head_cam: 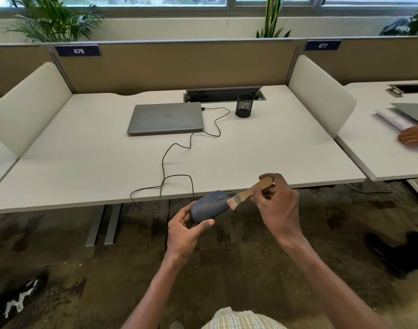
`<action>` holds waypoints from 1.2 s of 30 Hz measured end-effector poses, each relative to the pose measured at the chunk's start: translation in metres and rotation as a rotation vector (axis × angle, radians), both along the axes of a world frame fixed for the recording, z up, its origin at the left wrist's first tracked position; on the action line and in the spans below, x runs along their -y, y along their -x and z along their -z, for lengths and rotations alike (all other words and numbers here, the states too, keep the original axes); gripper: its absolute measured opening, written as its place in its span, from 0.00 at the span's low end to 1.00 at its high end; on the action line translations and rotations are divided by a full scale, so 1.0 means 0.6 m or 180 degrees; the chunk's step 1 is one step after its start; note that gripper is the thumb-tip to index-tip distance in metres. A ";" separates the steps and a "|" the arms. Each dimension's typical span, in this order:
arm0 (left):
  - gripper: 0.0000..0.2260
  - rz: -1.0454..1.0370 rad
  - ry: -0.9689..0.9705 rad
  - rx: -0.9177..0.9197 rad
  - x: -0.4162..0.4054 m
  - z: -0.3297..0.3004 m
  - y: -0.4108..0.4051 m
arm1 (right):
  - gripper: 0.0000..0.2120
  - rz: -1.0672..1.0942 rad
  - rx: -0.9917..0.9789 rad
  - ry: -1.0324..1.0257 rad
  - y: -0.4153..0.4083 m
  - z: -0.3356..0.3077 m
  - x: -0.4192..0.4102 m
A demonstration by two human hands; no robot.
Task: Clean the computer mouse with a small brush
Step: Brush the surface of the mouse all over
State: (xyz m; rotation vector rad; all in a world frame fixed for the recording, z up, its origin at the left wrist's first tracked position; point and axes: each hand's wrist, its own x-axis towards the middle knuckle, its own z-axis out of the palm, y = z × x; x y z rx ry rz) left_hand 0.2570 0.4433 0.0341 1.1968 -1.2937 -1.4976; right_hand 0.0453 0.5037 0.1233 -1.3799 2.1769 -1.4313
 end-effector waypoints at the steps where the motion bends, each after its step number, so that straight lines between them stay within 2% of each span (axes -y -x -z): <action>1: 0.41 0.0014 -0.0015 -0.0012 0.000 0.000 0.000 | 0.14 -0.0019 0.0045 0.0030 -0.002 -0.001 0.000; 5: 0.40 0.0107 -0.0044 -0.0099 0.000 0.000 0.003 | 0.13 -0.0112 0.0255 0.0040 -0.006 0.006 0.005; 11: 0.39 0.0165 -0.0110 -0.0201 -0.003 0.001 -0.006 | 0.14 0.0120 0.0026 -0.0099 0.028 0.010 0.010; 15: 0.37 0.0199 -0.0117 -0.0207 -0.002 0.001 -0.006 | 0.13 0.0044 0.0227 -0.0083 0.024 0.011 0.015; 18: 0.37 0.0244 -0.0127 -0.0188 -0.002 0.001 -0.005 | 0.13 0.0000 0.0026 -0.0105 0.021 0.011 0.015; 23: 0.38 0.0278 -0.0136 -0.0163 0.001 0.002 -0.007 | 0.11 -0.0599 -0.0277 0.0137 0.031 -0.012 0.023; 27: 0.40 0.0311 -0.0136 -0.0187 0.003 -0.001 -0.005 | 0.16 -0.1093 -0.0237 -0.0173 0.038 -0.024 0.021; 31: 0.41 0.0261 -0.0157 -0.0195 0.002 -0.002 -0.007 | 0.20 -0.1226 -0.0403 -0.0459 0.053 -0.036 0.016; 36: 0.40 0.0298 -0.0122 -0.0159 0.005 -0.004 -0.001 | 0.16 -0.1241 -0.0242 -0.0119 0.034 -0.060 0.033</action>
